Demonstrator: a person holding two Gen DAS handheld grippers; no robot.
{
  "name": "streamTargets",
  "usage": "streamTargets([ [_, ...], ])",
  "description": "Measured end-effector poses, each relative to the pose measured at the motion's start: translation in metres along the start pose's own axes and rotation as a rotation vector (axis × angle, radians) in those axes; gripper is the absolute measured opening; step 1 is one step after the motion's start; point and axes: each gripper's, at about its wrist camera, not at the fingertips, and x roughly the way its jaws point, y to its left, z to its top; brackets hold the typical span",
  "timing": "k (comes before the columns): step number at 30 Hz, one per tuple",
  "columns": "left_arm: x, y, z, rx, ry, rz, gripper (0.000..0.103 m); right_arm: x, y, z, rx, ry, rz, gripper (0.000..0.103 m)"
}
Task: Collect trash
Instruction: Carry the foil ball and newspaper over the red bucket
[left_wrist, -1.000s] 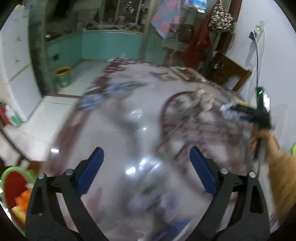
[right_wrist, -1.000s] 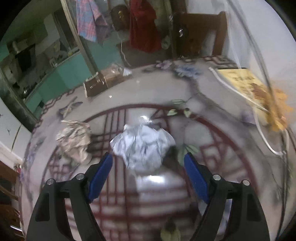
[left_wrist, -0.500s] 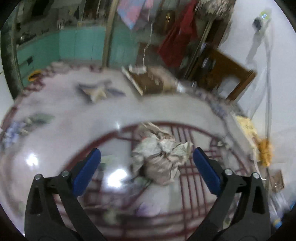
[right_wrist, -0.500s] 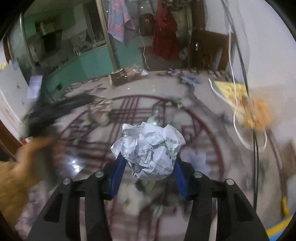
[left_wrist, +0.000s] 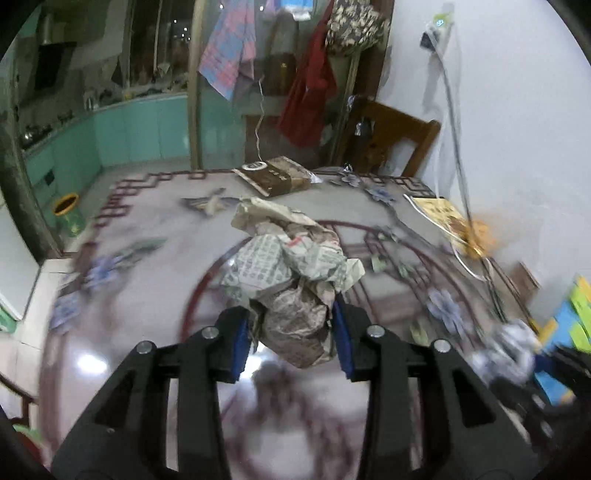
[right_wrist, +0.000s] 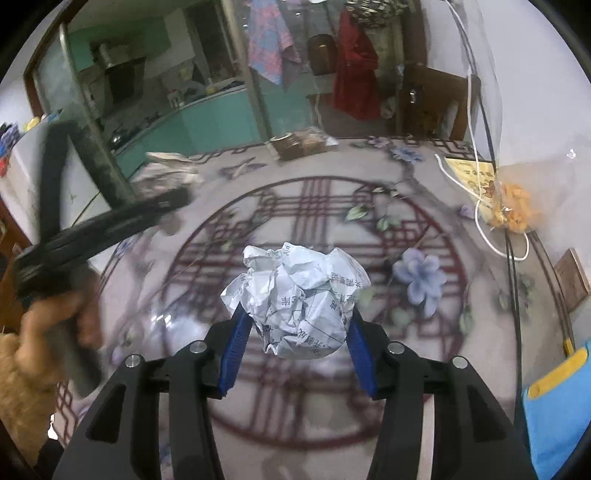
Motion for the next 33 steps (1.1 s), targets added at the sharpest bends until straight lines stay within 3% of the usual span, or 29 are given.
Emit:
streamTargets([
  [5,-0.094,0.014,-0.053,0.063,0.03,0.037,0.037,-0.034,0.055,-0.03,0.01,-0.038,0.052,0.05],
  [11,-0.16,0.048,-0.104,0.037,0.059,0.091,0.038,-0.066,0.116,-0.064,0.031,-0.098,0.088,0.05],
  [21,-0.202,0.102,-0.131,-0.07,-0.002,0.167,0.04,-0.079,0.178,-0.098,0.03,-0.091,0.097,0.051],
  [33,-0.227,0.17,-0.157,-0.184,0.001,0.256,0.04,-0.064,0.244,-0.109,-0.054,-0.063,0.121,0.051],
])
